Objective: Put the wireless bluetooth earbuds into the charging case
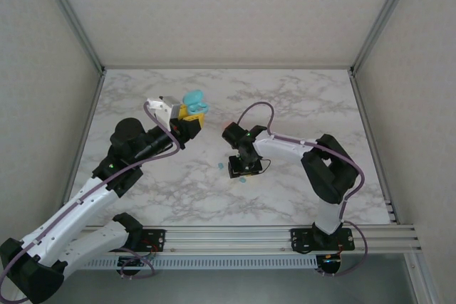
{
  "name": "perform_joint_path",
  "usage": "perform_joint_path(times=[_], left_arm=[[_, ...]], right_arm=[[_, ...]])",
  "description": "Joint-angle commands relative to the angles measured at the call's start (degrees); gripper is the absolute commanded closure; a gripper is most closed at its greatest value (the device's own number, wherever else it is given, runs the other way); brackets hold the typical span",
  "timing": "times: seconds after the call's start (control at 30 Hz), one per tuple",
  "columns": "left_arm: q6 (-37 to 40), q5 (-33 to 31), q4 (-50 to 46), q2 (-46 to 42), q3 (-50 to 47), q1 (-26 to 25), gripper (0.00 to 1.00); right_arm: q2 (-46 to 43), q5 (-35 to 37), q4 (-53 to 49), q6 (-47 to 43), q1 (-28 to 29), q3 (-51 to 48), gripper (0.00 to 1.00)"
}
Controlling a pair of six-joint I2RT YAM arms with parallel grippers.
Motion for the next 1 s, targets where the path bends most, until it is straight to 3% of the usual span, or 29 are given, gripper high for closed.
perform_joint_path(times=[0.0, 0.23, 0.6, 0.97], left_arm=[[0.0, -0.7, 0.5, -1.0, 1.5, 0.3, 0.69], [0.0, -0.5, 0.4, -0.8, 1.7, 0.3, 0.69], [-0.1, -0.6, 0.4, -0.9, 1.6, 0.3, 0.69], [-0.2, -0.7, 0.4, -0.5, 1.6, 0.3, 0.69]], right_arm=[[2.3, 0.9, -3.4, -3.5, 0.9, 2.2, 0.56], [3.9, 1.0, -5.3, -3.9, 1.5, 2.1, 0.60], [-2.1, 7.4, -5.5, 2.3, 1.0, -0.9, 0.77], [-12.6, 4.8, 10.4, 20.9, -9.2, -18.9, 0.76]])
